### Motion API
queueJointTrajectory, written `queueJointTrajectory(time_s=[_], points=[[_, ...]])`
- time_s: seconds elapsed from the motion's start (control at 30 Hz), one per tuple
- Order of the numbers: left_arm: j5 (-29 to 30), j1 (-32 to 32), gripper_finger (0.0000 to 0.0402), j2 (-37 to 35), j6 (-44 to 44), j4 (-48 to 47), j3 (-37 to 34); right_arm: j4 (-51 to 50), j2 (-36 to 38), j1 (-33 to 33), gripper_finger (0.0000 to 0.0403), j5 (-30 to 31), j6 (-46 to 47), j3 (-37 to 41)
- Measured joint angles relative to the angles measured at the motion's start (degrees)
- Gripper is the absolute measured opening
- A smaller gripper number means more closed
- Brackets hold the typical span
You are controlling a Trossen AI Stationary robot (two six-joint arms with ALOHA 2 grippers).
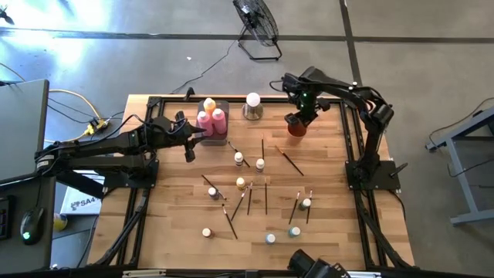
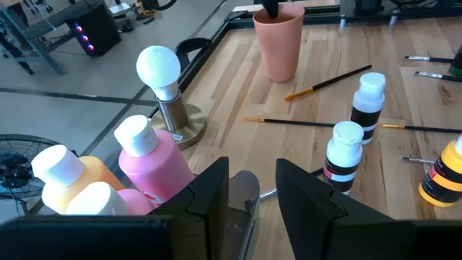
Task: Pick & Place Paint Supplies
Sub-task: Adjust the orange cup
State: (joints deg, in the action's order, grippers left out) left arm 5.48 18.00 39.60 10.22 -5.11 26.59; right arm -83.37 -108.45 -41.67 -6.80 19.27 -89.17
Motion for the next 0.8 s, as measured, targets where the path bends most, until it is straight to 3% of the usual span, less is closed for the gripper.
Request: queueJointTrajectory(time_s=[0.2,0.43,0.6,0.8], points=[[0.0,0.0,0.0111,0.0,0.0,0.0,0.0,0.1,0.1,0.1,0.0009,2.1,-0.1,0.1],[0.1,0.0,0.0111,0.0,0.0,0.0,0.0,0.1,0.2,0.0,0.0058,7.4,-0.9,0.2],[0.3,0.0,0.0111,0.0,0.0,0.0,0.0,0.1,0.3,0.1,0.0098,6.7,-1.1,0.2],[0.3,0.0,0.0111,0.0,0.2,0.0,0.0,0.1,0.4,0.1,0.0118,1.3,-1.1,0.2]])
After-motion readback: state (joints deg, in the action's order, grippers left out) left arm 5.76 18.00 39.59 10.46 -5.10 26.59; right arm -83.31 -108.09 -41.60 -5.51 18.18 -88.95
